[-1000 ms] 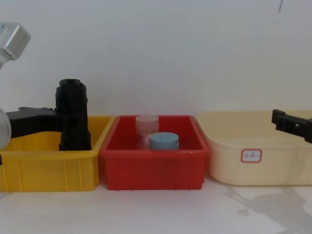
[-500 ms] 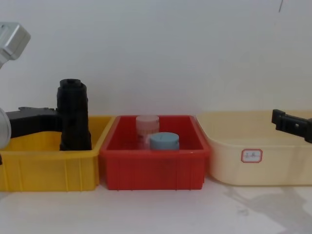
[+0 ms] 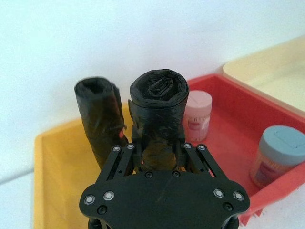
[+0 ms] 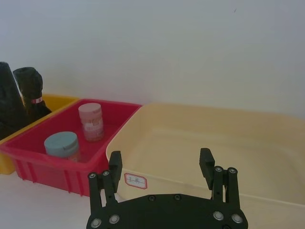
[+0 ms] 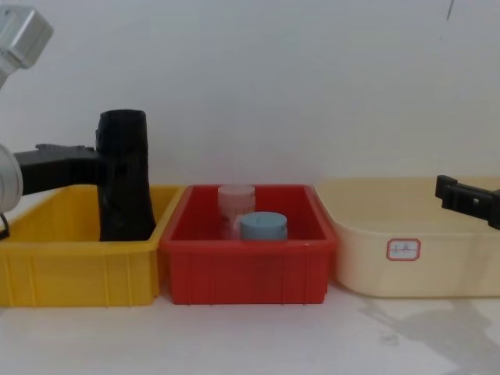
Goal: Pick up the garbage bag with the one hand and transfer it to the other hand.
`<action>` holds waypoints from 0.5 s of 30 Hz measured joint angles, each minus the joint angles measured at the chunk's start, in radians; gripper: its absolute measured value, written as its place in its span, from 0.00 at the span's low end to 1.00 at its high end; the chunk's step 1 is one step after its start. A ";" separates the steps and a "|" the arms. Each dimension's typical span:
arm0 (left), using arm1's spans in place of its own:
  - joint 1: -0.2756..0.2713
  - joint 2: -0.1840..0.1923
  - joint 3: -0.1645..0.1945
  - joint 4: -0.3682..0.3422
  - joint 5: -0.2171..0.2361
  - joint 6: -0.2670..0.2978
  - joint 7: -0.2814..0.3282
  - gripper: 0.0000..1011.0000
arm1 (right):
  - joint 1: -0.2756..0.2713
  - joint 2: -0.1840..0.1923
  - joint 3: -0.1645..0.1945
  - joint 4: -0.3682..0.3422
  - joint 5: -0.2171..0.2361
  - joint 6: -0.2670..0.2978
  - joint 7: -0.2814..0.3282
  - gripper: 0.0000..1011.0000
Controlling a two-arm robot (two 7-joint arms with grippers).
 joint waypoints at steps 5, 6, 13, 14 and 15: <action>-0.009 0.000 0.000 -0.009 0.008 -0.006 -0.005 0.36 | 0.000 0.000 0.000 0.000 0.000 0.000 0.000 0.99; -0.012 0.001 0.000 -0.012 0.009 -0.006 -0.009 0.36 | 0.000 0.000 0.000 0.000 0.000 0.000 0.000 0.99; -0.036 0.001 0.000 -0.024 0.009 -0.004 -0.039 0.36 | 0.000 0.000 0.000 0.000 0.000 0.000 0.000 0.99; -0.041 0.001 0.001 -0.025 0.008 -0.003 -0.044 0.36 | 0.000 0.000 0.000 0.000 0.000 0.000 0.000 0.99; -0.049 0.000 0.002 -0.027 0.003 -0.001 -0.054 0.36 | 0.000 0.000 0.000 0.000 0.000 0.000 0.000 0.99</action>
